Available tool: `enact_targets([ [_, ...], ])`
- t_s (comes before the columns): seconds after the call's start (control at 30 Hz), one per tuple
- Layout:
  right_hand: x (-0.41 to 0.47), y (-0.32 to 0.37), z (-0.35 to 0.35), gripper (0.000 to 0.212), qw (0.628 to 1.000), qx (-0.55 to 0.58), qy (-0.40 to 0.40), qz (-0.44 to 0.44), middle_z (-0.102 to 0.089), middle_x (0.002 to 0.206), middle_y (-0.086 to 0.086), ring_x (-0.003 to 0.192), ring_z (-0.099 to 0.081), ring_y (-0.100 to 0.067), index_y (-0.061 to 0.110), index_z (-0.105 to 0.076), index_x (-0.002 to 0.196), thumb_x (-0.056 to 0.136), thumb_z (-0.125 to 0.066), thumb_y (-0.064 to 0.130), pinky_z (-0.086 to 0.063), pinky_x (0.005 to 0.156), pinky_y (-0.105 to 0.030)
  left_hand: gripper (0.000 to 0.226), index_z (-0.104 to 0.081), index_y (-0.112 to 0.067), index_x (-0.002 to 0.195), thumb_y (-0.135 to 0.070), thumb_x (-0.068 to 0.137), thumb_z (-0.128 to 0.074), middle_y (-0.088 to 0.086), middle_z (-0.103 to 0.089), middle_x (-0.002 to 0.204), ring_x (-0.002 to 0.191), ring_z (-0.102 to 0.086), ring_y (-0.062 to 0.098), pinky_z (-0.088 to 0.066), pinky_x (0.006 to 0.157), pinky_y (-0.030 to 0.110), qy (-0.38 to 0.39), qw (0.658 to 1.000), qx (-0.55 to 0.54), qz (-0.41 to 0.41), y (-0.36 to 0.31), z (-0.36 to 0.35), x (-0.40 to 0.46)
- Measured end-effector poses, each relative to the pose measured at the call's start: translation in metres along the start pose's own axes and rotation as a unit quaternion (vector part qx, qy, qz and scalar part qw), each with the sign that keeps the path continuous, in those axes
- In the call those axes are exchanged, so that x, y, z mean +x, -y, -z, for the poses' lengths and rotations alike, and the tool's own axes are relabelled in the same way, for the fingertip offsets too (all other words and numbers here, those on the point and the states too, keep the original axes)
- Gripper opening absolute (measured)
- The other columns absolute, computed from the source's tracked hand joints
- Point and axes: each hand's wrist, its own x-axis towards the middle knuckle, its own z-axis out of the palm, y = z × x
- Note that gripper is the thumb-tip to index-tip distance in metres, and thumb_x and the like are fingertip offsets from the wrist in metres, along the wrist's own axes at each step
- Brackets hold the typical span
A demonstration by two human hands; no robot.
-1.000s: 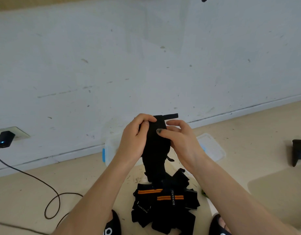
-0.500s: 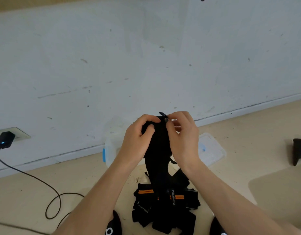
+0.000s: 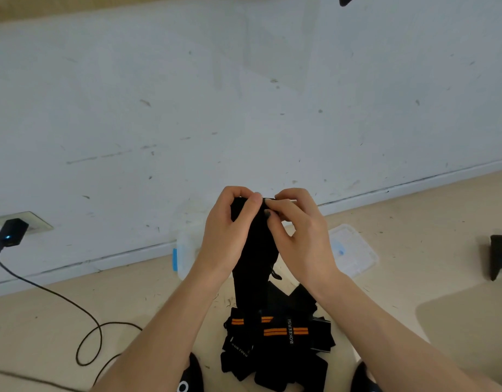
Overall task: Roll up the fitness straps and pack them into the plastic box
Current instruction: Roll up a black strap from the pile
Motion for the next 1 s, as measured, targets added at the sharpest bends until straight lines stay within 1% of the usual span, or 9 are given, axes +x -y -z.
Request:
enact_targets([
  [0.1, 0.001, 0.003, 0.002, 0.018, 1.0, 0.017, 0.01, -0.011, -0.061, 0.115, -0.002, 0.093, -0.065, -0.007, 0.006, -0.077, 0.112, 0.097, -0.067, 0.004, -0.055, 0.082, -0.02, 0.005, -0.064, -0.025, 0.099, -0.021, 0.101, -0.06, -0.015, -0.067, 0.092, 0.089, -0.064, 0.003, -0.049, 0.078, 0.017, -0.02, 0.999, 0.035, -0.03, 0.003, 0.002, 0.003],
  [0.17, 0.005, 0.01, 0.006, 0.018, 0.99, 0.09, 0.021, -0.108, -0.062, 0.116, 0.001, 0.094, -0.067, -0.005, 0.013, -0.077, 0.111, 0.097, -0.068, 0.006, -0.055, 0.083, -0.017, 0.009, -0.063, -0.028, 0.102, -0.02, 0.101, -0.059, -0.012, -0.068, 0.093, 0.09, -0.066, 0.008, -0.052, 0.079, 0.024, -0.014, 0.999, 0.041, -0.034, 0.003, 0.005, 0.004],
  [0.27, 0.015, 0.014, 0.016, 0.021, 0.905, 0.27, 0.063, -0.321, -0.071, 0.111, -0.003, 0.092, -0.074, -0.012, 0.022, -0.069, 0.119, 0.099, -0.068, 0.016, -0.059, 0.082, -0.025, 0.015, -0.061, -0.035, 0.111, -0.022, 0.102, -0.058, -0.011, -0.068, 0.097, 0.091, -0.068, 0.009, -0.056, 0.079, 0.029, 0.004, 0.998, 0.05, -0.031, 0.002, 0.006, 0.004],
  [0.33, 0.022, 0.011, 0.022, 0.021, 0.856, 0.339, 0.113, -0.374, -0.077, 0.103, -0.011, 0.092, -0.076, -0.022, 0.014, -0.068, 0.121, 0.101, -0.065, 0.015, -0.059, 0.081, -0.033, 0.018, -0.06, -0.036, 0.115, -0.023, 0.103, -0.058, -0.012, -0.066, 0.098, 0.09, -0.066, 0.005, -0.056, 0.077, 0.025, 0.021, 0.997, 0.072, -0.034, 0.002, 0.008, 0.005],
  [0.43, 0.026, 0.006, 0.029, 0.012, 0.863, 0.337, 0.149, -0.346, -0.075, 0.09, -0.013, 0.082, -0.075, -0.021, 0.006, -0.07, 0.111, 0.101, -0.062, 0.007, -0.058, 0.073, -0.029, 0.02, -0.06, -0.033, 0.119, -0.022, 0.103, -0.058, -0.009, -0.066, 0.104, 0.092, -0.066, 0.003, -0.054, 0.07, 0.018, 0.075, 0.995, 0.068, -0.011, 0.001, 0.013, 0.005],
  [0.57, 0.027, 0.003, 0.033, 0.013, 0.879, 0.319, 0.151, -0.322, -0.067, 0.082, -0.017, 0.081, -0.072, -0.023, 0.006, -0.068, 0.112, 0.101, -0.061, 0.005, -0.06, 0.073, -0.033, 0.017, -0.062, -0.028, 0.111, -0.014, 0.101, -0.06, -0.009, -0.067, 0.102, 0.097, -0.066, 0.006, -0.053, 0.073, 0.016, 0.1, 0.992, 0.077, -0.029, 0.0, 0.015, 0.005],
  [0.73, 0.028, 0.005, 0.036, 0.016, 0.867, 0.324, 0.191, -0.326, -0.07, 0.098, -0.028, 0.089, -0.073, -0.029, 0.015, -0.066, 0.118, 0.104, -0.058, 0.013, -0.062, 0.087, -0.046, 0.02, -0.063, -0.024, 0.096, -0.005, 0.099, -0.059, -0.012, -0.066, 0.09, 0.088, -0.064, 0.007, -0.052, 0.075, 0.019, 0.065, 0.995, 0.063, -0.047, 0.0, 0.01, 0.005],
  [0.87, 0.028, 0.007, 0.038, 0.014, 0.868, 0.322, 0.195, -0.323, -0.07, 0.102, -0.028, 0.088, -0.073, -0.026, 0.012, -0.068, 0.113, 0.105, -0.059, 0.018, -0.062, 0.084, -0.041, 0.02, -0.064, -0.02, 0.092, -0.002, 0.098, -0.059, -0.013, -0.066, 0.084, 0.084, -0.064, 0.005, -0.051, 0.073, 0.015, 0.072, 0.994, 0.063, -0.053, 0.0, 0.008, 0.004],
  [1.0, 0.027, 0.006, 0.037, 0.01, 0.871, 0.338, 0.173, -0.313, -0.066, 0.104, -0.032, 0.09, -0.073, -0.026, 0.008, -0.069, 0.109, 0.101, -0.064, 0.007, -0.06, 0.081, -0.036, 0.02, -0.066, -0.019, 0.091, -0.001, 0.097, -0.06, -0.008, -0.069, 0.088, 0.089, -0.067, 0.01, -0.053, 0.076, 0.019, 0.076, 0.996, 0.031, -0.037, 0.0, 0.008, 0.005],
])
